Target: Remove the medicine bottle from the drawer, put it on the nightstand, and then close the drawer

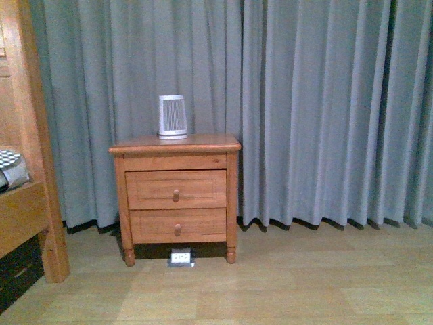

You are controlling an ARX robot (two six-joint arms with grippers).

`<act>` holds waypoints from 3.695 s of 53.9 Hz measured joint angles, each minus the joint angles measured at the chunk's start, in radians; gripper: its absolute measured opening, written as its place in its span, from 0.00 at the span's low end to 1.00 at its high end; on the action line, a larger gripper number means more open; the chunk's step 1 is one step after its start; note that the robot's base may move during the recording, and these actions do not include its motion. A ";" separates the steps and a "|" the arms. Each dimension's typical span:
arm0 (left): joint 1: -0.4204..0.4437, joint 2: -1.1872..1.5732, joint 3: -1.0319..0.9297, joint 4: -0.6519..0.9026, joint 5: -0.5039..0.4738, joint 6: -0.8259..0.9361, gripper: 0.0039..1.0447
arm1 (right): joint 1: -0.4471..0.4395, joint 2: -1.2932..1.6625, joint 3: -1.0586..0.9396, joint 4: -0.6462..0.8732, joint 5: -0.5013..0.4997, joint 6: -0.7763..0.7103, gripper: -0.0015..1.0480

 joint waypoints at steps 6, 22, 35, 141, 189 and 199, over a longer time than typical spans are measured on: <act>0.000 0.000 0.000 0.000 0.000 0.000 0.94 | 0.000 0.000 0.000 0.000 0.000 0.000 0.93; 0.000 0.000 0.000 0.000 0.000 0.000 0.94 | 0.000 0.000 0.000 0.000 0.000 0.000 0.93; 0.000 0.000 0.000 0.000 0.000 0.000 0.94 | 0.000 0.000 0.000 0.000 0.000 0.000 0.93; 0.000 0.000 0.000 0.000 0.000 0.000 0.94 | 0.000 0.000 0.000 0.000 0.000 0.000 0.93; -0.015 0.124 0.052 -0.142 -0.060 -0.158 0.94 | 0.000 0.000 0.000 0.000 0.000 0.000 0.93; 0.002 0.445 0.061 0.172 -0.040 -0.219 0.94 | 0.000 0.000 0.000 0.000 0.000 0.000 0.93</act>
